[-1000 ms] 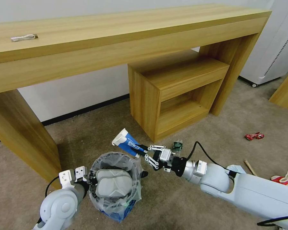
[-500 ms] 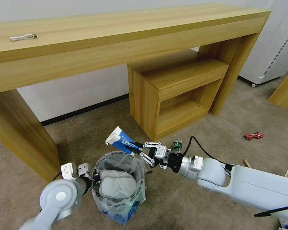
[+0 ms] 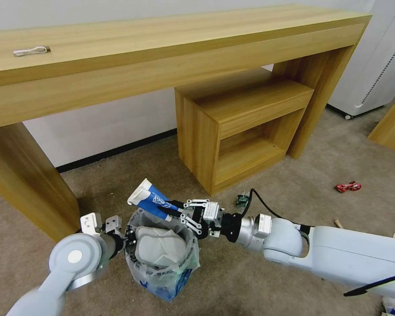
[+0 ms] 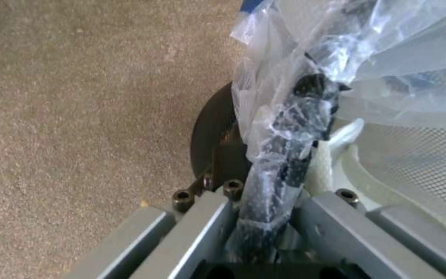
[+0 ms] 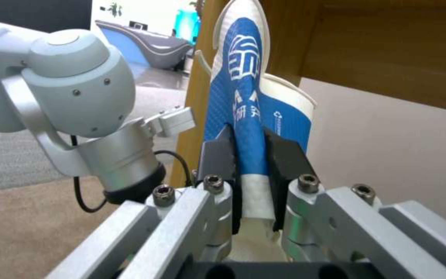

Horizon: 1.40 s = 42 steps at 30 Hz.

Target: Pick up the trash bin and place the garbage on the floor into it.

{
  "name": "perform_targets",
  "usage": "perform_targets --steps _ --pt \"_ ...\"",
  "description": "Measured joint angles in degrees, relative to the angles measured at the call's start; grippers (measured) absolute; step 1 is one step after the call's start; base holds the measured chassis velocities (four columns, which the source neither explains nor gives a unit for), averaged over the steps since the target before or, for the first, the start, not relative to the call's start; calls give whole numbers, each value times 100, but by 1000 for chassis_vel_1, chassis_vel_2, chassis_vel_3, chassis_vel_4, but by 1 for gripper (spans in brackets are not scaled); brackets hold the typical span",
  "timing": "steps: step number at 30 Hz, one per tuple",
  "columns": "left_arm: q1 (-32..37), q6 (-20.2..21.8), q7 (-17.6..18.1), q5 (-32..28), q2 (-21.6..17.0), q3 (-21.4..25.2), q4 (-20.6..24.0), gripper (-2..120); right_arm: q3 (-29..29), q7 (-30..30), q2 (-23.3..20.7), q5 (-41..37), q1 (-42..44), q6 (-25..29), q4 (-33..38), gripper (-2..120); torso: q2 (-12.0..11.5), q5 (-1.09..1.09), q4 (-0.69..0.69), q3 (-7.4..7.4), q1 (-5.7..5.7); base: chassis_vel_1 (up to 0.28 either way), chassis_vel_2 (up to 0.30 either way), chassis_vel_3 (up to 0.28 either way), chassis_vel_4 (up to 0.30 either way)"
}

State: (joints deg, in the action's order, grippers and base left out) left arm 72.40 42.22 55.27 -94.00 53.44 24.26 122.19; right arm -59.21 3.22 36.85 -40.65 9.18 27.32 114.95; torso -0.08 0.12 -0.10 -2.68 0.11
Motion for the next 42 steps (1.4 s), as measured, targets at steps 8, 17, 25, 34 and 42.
perform_targets --steps 8,17,25,34,42 --pt "-94 -25 45 -141 -41 36 -31 0 -105 -108 61 -76 -40 -54 68 8 0 0 0 0 0 0 0 0 0" --pt "-150 -67 83 -181 -18 21 10 0 -282 -308 240 67 -72 -116 -90 8 0 0 0 0 0 0 0 0 0" --pt "-125 -84 121 -201 -17 29 99 0 -471 -380 344 246 47 -140 -308 9 0 1 0 0 0 0 0 0 0" --pt "-63 -90 118 -190 -17 72 128 0 -492 -406 332 359 133 -123 -401 8 0 1 0 0 0 0 0 0 0" --pt "-94 -113 115 -196 -15 59 161 0 -464 -385 261 470 298 -110 -445 31 0 1 0 0 0 0 0 0 0"
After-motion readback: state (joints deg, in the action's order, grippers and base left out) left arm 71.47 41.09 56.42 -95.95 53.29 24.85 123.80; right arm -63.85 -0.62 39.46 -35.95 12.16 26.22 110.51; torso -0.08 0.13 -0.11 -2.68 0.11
